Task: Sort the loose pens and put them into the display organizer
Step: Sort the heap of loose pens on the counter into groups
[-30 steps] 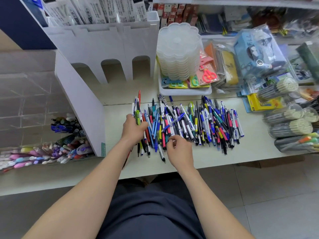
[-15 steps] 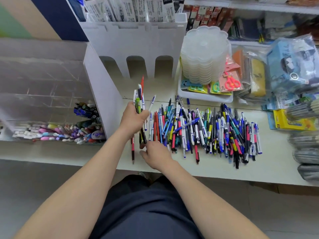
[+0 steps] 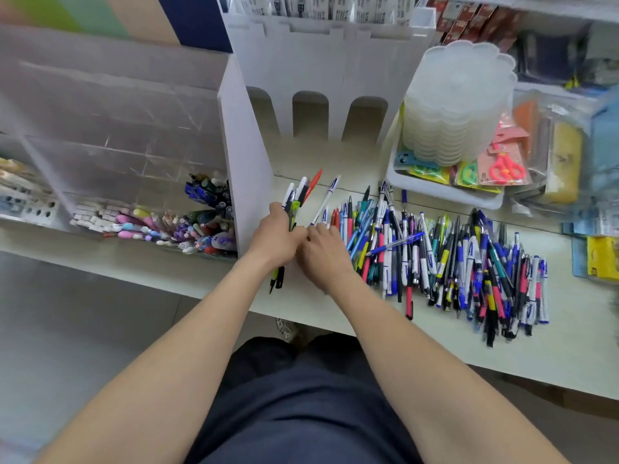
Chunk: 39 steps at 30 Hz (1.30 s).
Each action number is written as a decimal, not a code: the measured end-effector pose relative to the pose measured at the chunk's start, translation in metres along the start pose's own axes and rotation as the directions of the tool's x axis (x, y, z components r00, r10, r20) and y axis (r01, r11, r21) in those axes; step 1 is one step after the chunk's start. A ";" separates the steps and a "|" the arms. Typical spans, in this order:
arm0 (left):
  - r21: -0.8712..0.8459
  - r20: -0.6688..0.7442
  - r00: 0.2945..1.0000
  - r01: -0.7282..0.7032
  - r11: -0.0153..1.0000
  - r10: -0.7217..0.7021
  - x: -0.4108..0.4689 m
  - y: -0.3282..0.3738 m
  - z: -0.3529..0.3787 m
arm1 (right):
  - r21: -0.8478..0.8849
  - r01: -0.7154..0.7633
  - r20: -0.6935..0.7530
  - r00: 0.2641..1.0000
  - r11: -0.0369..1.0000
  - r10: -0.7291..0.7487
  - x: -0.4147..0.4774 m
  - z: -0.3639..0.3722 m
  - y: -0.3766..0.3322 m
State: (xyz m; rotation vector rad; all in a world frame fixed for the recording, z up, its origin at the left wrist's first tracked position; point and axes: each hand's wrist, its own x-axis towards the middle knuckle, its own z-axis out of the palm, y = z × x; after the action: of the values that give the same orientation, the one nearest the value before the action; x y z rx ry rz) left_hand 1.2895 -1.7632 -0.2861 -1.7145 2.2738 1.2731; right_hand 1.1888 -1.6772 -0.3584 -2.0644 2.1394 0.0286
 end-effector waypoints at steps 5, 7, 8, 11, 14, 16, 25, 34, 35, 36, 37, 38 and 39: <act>0.005 0.075 0.995 0.060 0.998 -0.060 0.006 -0.003 0.014 | -0.039 -0.146 -0.117 0.983 0.988 0.141 -0.007 0.005 0.036; -0.009 0.086 0.993 0.081 0.997 -0.080 0.009 -0.005 0.021 | 0.038 -0.191 -0.184 0.963 0.981 0.195 -0.007 0.008 0.041; -0.027 0.092 0.992 0.093 0.995 -0.090 0.010 -0.006 0.023 | 0.058 -0.209 -0.204 0.955 0.976 0.217 -0.004 0.007 0.042; -0.095 0.107 0.986 0.136 0.986 -0.125 0.011 -0.010 0.027 | 0.086 -0.204 -0.170 0.961 0.975 0.217 0.019 0.000 0.046; -0.156 0.111 0.981 0.176 0.972 -0.160 0.012 -0.013 0.027 | 0.057 -0.221 0.068 0.974 0.974 0.217 0.044 -0.008 0.056; -0.185 0.109 0.979 0.189 0.964 -0.171 0.014 -0.015 0.028 | -0.010 -0.217 0.146 0.965 0.976 0.216 0.049 -0.009 0.063; -0.337 0.132 0.978 0.198 0.921 -0.162 0.009 -0.006 0.030 | 0.136 -0.215 -0.190 0.952 0.967 0.238 -0.003 0.001 0.066; -0.332 0.356 0.921 -0.035 0.942 0.160 -0.018 0.038 0.018 | 0.980 -0.137 0.198 0.722 -0.144 0.662 -0.009 -0.095 0.062; -0.331 0.365 0.914 -0.052 0.942 0.178 -0.020 0.043 0.019 | 0.985 -0.129 0.173 0.719 -0.114 0.673 -0.011 -0.100 0.066; -0.324 0.356 0.914 -0.076 0.943 0.196 -0.022 0.048 0.020 | 0.989 -0.136 0.140 0.727 -0.060 0.672 -0.015 -0.104 0.068; -0.312 0.337 0.918 -0.100 0.945 0.209 -0.025 0.054 0.021 | 0.988 -0.154 0.119 0.741 -0.006 0.661 -0.020 -0.108 0.070; -0.303 0.311 0.924 -0.123 0.945 0.220 -0.028 0.060 0.022 | 0.983 -0.180 0.109 0.753 0.044 0.650 -0.024 -0.111 0.071; -0.293 0.288 0.930 -0.140 0.946 0.227 -0.030 0.065 0.023 | 0.975 -0.203 0.102 0.761 0.087 0.640 -0.029 -0.115 0.073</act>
State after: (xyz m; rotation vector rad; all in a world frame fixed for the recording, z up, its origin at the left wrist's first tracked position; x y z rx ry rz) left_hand 1.2386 -1.7209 -0.2495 -1.2502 2.1903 1.8203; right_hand 1.1050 -1.6601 -0.2484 -0.6055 1.9112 -1.3702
